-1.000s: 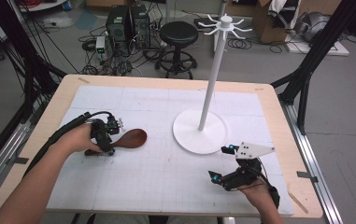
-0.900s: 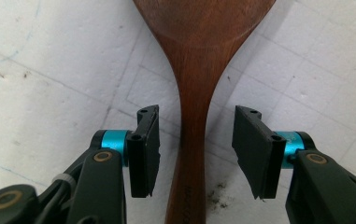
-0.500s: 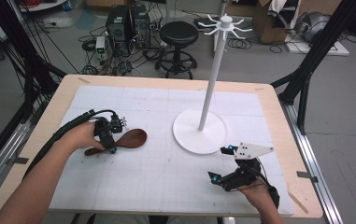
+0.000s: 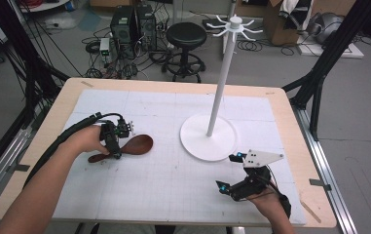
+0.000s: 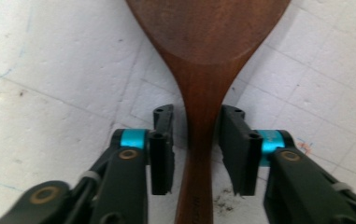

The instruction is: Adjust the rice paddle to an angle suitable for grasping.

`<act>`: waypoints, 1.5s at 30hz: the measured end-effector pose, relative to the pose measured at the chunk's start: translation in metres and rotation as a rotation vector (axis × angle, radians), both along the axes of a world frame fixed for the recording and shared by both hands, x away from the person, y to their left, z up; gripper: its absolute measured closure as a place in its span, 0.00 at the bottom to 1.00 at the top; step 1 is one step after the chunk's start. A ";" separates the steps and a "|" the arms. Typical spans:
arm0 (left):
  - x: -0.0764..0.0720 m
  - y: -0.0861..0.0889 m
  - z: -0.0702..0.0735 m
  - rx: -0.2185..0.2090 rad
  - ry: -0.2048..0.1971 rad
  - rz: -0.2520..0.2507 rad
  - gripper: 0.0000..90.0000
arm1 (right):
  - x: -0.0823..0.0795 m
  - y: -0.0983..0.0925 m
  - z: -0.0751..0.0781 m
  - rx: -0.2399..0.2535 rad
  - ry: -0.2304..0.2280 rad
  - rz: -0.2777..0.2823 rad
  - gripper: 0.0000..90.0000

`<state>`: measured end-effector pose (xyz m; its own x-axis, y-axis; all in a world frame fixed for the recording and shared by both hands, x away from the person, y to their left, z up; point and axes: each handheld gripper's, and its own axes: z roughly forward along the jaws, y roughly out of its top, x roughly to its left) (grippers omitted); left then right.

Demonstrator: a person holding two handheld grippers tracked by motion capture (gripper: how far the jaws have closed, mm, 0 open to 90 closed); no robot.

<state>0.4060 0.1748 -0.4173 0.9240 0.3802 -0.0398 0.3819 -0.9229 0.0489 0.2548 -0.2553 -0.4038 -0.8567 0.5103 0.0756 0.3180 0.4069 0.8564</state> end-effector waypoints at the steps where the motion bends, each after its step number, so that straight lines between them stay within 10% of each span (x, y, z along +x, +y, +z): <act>1: 0.000 0.000 0.000 -0.005 -0.001 0.010 0.77 | 0.000 0.000 0.000 0.000 0.000 0.000 0.00; 45: -0.020 0.001 0.019 -0.052 -0.043 -0.054 0.86 | 0.000 0.000 -0.002 -0.022 0.012 0.012 0.00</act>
<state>0.3862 0.1759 -0.3986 0.9444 0.3283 -0.0183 0.3282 -0.9379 0.1125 0.2546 -0.2551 -0.4062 -0.8617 0.5019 0.0750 0.3235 0.4294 0.8432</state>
